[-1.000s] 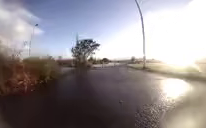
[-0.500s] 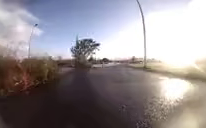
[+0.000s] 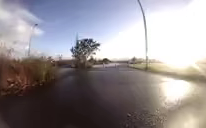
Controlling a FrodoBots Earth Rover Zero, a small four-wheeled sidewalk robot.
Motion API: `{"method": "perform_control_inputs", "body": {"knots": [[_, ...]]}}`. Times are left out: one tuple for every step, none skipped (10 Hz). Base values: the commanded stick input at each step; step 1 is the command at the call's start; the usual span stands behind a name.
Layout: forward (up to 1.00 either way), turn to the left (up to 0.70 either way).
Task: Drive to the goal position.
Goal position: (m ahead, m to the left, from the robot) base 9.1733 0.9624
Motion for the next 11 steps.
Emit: {"method": "perform_control_inputs", "body": {"knots": [[0.45,-0.27],[0.45,-0.27],[0.45,-0.27],[0.45,-0.27],[0.45,-0.27],[0.45,-0.27],[0.45,-0.27],[0.45,-0.27],[0.45,-0.27],[0.45,-0.27],[0.45,-0.27]]}}
